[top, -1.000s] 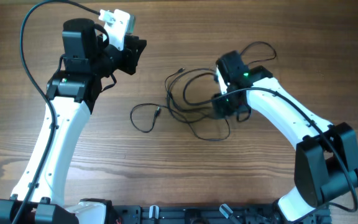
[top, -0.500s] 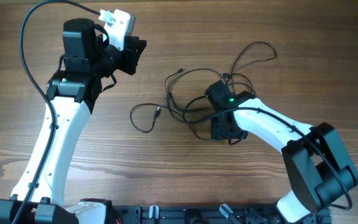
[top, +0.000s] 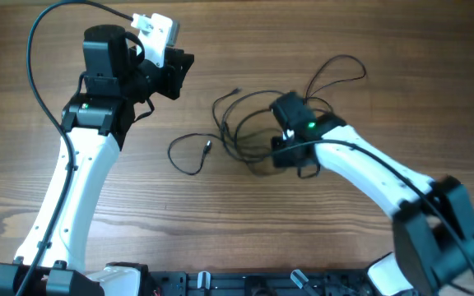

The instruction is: Untangle cables

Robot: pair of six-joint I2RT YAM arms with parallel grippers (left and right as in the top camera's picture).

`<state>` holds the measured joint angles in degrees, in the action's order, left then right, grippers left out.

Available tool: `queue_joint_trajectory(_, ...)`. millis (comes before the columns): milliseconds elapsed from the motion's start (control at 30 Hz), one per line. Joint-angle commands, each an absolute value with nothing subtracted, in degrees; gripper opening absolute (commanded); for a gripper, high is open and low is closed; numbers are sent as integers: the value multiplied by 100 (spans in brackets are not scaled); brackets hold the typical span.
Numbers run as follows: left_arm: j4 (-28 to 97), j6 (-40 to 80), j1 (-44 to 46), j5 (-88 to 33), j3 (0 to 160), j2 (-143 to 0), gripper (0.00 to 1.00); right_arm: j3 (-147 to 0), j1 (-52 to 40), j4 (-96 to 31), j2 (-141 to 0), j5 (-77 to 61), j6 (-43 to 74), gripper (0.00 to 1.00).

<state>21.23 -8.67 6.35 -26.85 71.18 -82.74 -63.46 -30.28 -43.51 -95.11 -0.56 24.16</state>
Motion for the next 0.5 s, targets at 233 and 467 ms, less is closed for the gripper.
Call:
queue_joint_trajectory(233,2390,-816,609,-2755,7148,-8294,25,-8038,-2611,-5428,-7994,1765,2067,4)
queue_joint_trajectory(467,2515,-854,609,-2755,7148,-8294,25,-9802,-735,-6145,-7679,1802,1505,4)
